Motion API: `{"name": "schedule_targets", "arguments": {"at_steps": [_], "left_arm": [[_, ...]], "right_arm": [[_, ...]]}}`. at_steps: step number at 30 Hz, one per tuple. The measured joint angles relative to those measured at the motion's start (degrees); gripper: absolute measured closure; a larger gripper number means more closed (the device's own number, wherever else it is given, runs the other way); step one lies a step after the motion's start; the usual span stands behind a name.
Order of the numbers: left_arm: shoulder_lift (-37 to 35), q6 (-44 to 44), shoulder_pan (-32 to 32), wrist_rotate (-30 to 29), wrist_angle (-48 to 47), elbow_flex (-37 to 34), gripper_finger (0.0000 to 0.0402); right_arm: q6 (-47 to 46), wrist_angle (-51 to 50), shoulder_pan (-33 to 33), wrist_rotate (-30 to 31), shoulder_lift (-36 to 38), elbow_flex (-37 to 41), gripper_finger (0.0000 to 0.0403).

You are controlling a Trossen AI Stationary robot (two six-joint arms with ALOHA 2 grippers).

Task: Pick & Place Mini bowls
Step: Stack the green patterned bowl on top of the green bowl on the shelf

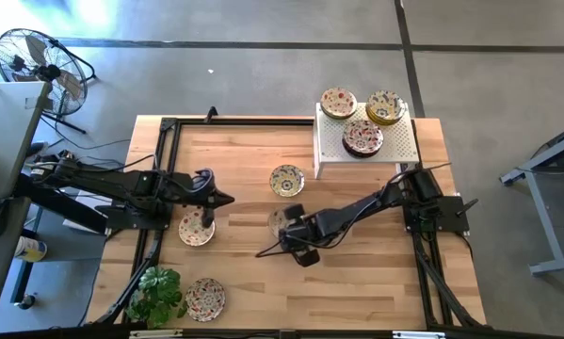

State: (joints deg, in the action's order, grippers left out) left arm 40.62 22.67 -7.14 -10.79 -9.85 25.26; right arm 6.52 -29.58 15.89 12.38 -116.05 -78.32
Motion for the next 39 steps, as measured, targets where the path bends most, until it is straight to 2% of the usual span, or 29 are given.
{"name": "schedule_targets", "arguments": {"at_steps": [3, 7, 11, 16, 20, 25, 30, 34, 39], "left_arm": [[0.0, 0.06, 0.0, 1.03, -1.09, 0.02, 0.0401], [-0.08, 1.43, 0.0, 1.23, -0.37, 0.02, 0.0401], [-1.98, 0.58, 0.0, 0.69, 0.86, 0.02, 0.0401], [-3.46, -0.48, 0.0, -3.14, 1.61, 0.04, 0.0401], [-5.98, -2.35, 0.02, -4.08, 4.3, -1.03, 0.0401], [-9.08, -1.75, 0.02, -5.27, 7.67, -4.69, 0.0401], [-10.84, 1.9, 0.02, -6.35, 8.79, -7.33, 0.0401], [-11.39, 3.09, 0.0, -6.56, 8.75, -7.45, 0.0401], [-11.66, 3.12, 0.02, -10.89, 8.96, -7.48, 0.0401]], "right_arm": [[-0.3, 0.37, 0.7, 2.57, 0.17, -0.58, 0.0392], [-1.38, -4.72, 1.71, 2.73, -0.11, -5.76, 0.0386], [-6.22, -15.05, 2.34, 3.34, 0.02, -17.16, 0.0395], [-11.58, -27.84, 2.09, 3.19, 0.11, -33.1, 0.0396], [-16.72, -40.22, -0.06, 3.35, 0.11, -44.7, 0.0395], [-18.1, -51.92, -7.77, 4.27, 0.17, -56.87, 0.0394], [-16.55, -52.93, -19.24, 3.93, 5.68, -51.8, 0.0391], [-9.68, -52.21, -28.83, 4.96, 7.0, -51.24, 0.039], [-0.86, -51.95, -40.49, 2.04, 7.02, -51.2, 0.0393]]}}
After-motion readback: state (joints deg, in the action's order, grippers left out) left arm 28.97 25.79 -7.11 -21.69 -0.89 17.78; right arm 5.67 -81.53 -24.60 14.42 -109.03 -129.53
